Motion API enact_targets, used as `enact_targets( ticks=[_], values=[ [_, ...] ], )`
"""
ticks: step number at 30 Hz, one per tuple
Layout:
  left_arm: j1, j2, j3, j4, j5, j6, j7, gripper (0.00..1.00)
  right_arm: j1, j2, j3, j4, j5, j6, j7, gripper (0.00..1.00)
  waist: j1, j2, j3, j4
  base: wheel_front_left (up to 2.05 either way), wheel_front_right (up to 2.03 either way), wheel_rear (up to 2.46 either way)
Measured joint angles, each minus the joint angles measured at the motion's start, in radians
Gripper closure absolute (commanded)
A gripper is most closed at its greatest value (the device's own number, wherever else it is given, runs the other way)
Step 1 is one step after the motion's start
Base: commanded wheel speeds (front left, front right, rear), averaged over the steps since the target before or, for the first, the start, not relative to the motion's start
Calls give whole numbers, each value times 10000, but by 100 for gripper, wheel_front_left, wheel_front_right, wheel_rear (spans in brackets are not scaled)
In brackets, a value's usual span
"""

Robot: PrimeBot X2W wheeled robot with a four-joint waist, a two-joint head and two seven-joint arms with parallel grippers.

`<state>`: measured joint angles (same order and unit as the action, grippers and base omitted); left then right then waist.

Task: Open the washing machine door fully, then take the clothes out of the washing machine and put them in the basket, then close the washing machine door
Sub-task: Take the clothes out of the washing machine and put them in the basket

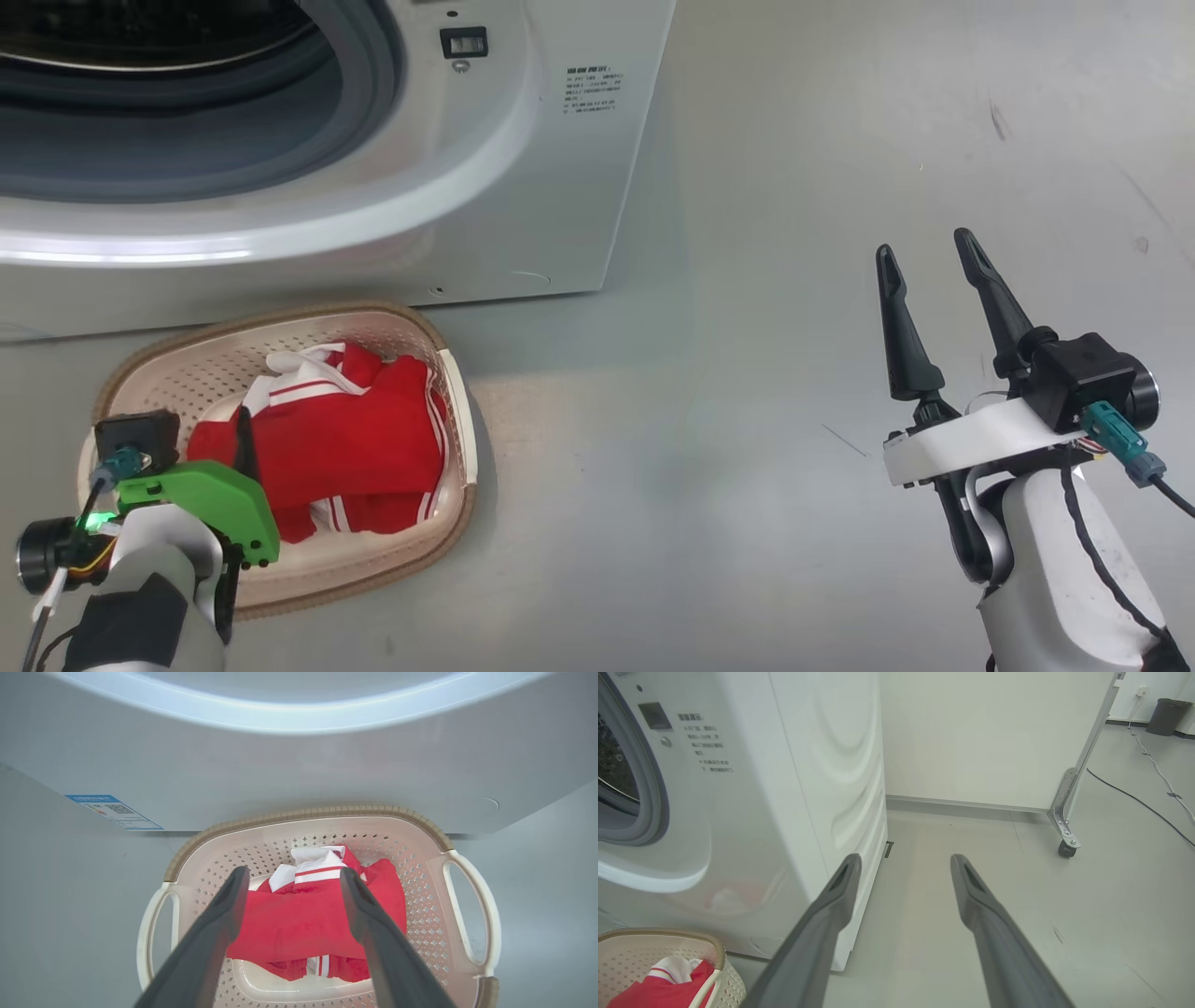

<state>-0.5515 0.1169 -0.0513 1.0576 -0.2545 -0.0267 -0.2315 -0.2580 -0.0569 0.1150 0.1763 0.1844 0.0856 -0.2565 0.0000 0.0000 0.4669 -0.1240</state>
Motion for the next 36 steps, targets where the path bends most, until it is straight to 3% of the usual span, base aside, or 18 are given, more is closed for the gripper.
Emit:
enact_targets(
  ticks=[11,21,36],
  values=[
    [419,-84,-159,-895,31,-462,-178,0,544,12,-84,430,94,15,0,0,0,0,-1472,228,0,0,0],
    [724,-339,-247,-3833,360,-663,-176,0,1066,48,-291,391,282,58,0,0,0,0,-2728,567,0,0,0],
    [2341,-468,-61,-6107,491,-679,-176,0,1290,82,-362,-48,385,90,0,0,-1,0,-3578,1037,0,0,0]
  ],
)
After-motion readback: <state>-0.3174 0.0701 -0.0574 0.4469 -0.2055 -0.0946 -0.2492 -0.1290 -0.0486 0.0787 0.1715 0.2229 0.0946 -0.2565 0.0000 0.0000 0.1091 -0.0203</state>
